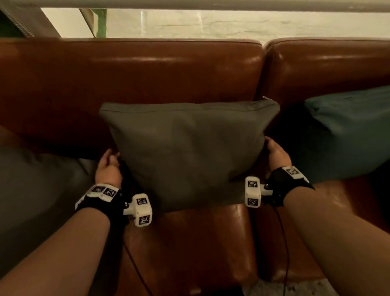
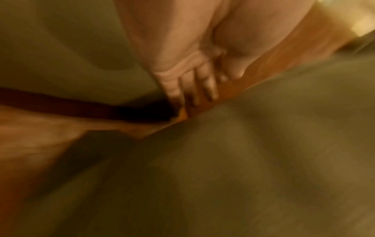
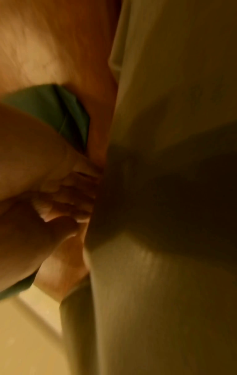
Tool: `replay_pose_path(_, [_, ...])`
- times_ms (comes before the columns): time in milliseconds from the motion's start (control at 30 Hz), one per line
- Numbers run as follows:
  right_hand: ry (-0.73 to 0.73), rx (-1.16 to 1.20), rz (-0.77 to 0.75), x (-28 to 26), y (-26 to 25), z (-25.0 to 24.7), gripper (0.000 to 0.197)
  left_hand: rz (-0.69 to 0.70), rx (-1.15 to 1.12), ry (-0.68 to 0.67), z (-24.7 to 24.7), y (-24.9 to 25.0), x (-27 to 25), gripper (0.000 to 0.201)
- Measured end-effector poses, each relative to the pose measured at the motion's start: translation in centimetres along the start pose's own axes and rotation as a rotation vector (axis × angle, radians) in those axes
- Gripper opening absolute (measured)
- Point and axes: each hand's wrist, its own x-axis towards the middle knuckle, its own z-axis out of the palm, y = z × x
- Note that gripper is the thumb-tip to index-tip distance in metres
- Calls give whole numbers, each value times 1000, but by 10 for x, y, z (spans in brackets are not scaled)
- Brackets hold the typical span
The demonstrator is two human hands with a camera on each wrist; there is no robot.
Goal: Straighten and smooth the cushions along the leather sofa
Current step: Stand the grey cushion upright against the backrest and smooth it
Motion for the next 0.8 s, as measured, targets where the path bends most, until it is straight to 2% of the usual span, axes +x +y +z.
replay_pose_path(33, [-32,-24,27,0,9,2,33,-60,-3,-31,3,-8,-5,37])
replay_pose_path(100, [-44,-68,32,1,22,7,37,-95,63,24,6,-19,-7,37])
replay_pose_path(267, [171,-44,3,11,12,3,23,-20,153,169,7,-15,1,26])
replay_pose_path(400, [135,-23,-72,16,21,0,26,42,138,165,6,-17,1,28])
replay_pose_path(467, [96,-64,-48,17,42,-3,28,22,201,110,3,-32,-1,33])
replay_pose_path(533, [1,-154,49,19,67,-4,32,-111,332,14,-2,-61,4,36])
replay_pose_path(633, [-76,-173,157,20,84,4,42,-274,368,-21,0,-86,-2,31])
replay_pose_path(800, [148,-143,124,31,84,-1,21,-215,306,146,-9,-85,8,20])
